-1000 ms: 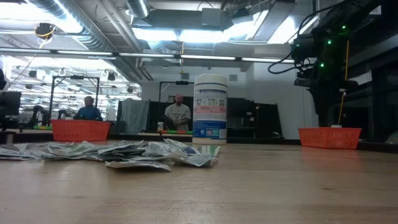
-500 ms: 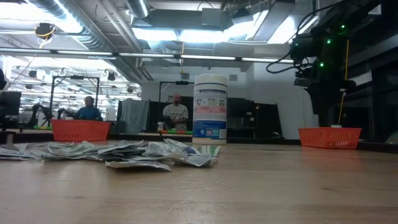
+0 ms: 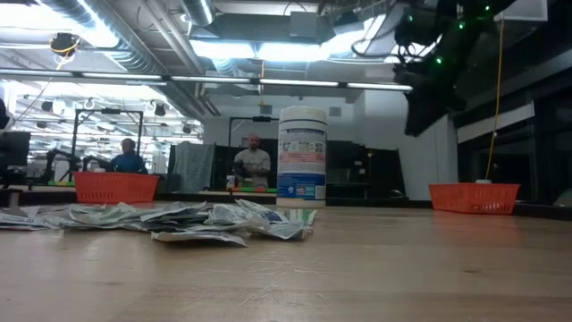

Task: Pick & Place First Aid Supplies
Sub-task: Put the blue alcohol pad into the blue bin

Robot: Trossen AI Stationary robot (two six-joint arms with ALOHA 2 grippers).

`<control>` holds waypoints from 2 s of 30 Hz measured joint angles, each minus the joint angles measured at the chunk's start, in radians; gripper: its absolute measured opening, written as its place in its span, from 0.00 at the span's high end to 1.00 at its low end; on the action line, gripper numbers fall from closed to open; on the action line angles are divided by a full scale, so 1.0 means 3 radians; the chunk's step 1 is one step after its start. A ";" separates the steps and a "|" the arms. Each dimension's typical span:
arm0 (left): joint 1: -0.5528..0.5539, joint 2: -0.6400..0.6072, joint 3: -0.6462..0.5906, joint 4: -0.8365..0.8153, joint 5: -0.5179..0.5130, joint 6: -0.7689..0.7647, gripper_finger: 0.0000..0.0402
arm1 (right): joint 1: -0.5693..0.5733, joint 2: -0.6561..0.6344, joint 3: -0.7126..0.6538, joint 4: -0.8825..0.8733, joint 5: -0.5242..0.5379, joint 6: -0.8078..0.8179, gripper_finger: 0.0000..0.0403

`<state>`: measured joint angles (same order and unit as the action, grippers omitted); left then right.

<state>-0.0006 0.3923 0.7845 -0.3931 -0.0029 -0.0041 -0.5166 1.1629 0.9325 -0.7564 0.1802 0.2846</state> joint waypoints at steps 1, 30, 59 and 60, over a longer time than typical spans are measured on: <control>0.0001 0.0000 0.0000 0.0000 0.0001 -0.0001 0.99 | 0.0102 0.0000 0.0000 0.0055 0.0000 0.0008 0.70; 0.0001 0.0000 0.0000 0.0000 0.0000 -0.0001 0.99 | 0.2465 0.1373 0.0001 0.2741 0.0000 -0.0791 0.70; 0.0000 0.0001 0.0000 0.0000 0.0001 -0.0001 0.99 | 0.2584 0.3006 0.1766 0.2540 -0.0248 -0.1860 0.70; 0.0001 0.0000 0.0000 0.0000 0.0000 -0.0001 0.99 | 0.2584 0.3066 0.1820 0.2514 -0.0283 -0.1861 0.70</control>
<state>-0.0002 0.3925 0.7845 -0.3931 -0.0029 -0.0044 0.2584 2.0827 1.4784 -0.0023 0.0955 -0.2738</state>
